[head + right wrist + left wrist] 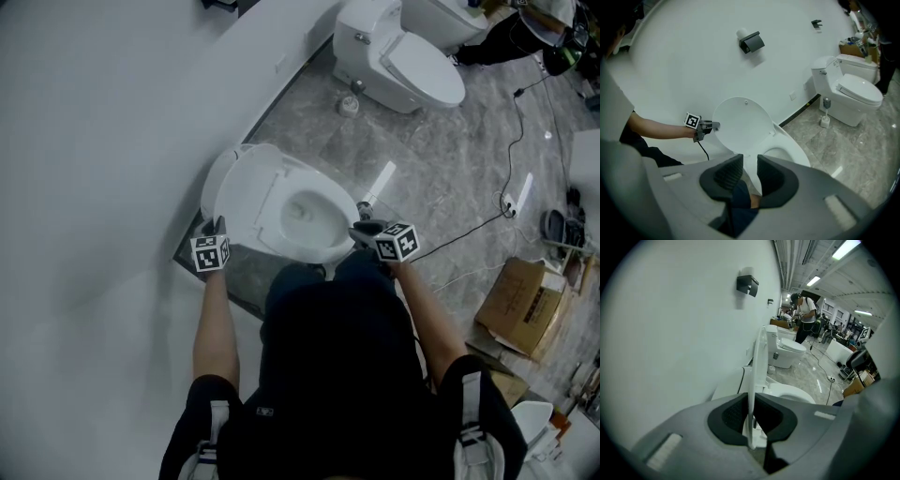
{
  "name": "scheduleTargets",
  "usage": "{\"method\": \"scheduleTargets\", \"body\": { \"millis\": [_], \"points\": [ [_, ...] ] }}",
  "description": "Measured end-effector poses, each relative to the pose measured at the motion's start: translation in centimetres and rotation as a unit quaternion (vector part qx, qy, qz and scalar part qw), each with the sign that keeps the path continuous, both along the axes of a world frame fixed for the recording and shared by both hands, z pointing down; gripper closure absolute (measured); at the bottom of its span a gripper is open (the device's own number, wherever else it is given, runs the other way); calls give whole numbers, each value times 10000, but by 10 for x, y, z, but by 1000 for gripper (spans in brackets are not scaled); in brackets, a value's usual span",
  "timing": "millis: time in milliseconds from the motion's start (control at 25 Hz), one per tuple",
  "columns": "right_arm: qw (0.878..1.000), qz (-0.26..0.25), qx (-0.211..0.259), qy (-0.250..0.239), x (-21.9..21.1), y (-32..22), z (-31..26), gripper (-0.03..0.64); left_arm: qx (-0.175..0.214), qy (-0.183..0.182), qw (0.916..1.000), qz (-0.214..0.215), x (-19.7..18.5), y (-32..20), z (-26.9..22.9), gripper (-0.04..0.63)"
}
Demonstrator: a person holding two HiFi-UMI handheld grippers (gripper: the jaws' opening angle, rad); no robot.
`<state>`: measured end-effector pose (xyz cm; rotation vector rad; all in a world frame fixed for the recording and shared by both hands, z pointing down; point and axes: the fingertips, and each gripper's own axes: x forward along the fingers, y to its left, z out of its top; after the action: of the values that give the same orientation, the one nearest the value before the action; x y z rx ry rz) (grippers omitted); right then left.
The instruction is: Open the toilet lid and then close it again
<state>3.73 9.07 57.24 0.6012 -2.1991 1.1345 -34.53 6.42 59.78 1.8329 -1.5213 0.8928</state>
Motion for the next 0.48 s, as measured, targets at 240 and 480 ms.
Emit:
{"method": "scheduleTargets", "body": {
  "millis": [240,480],
  "points": [
    [9999,94,-37,-27,3,14,1,517,-13,-6,10000,81,11,6,-5,558],
    [9998,165,-83,-90,5,25,2,517,7,12,9996,269,32,15,-9,557]
  ]
}}
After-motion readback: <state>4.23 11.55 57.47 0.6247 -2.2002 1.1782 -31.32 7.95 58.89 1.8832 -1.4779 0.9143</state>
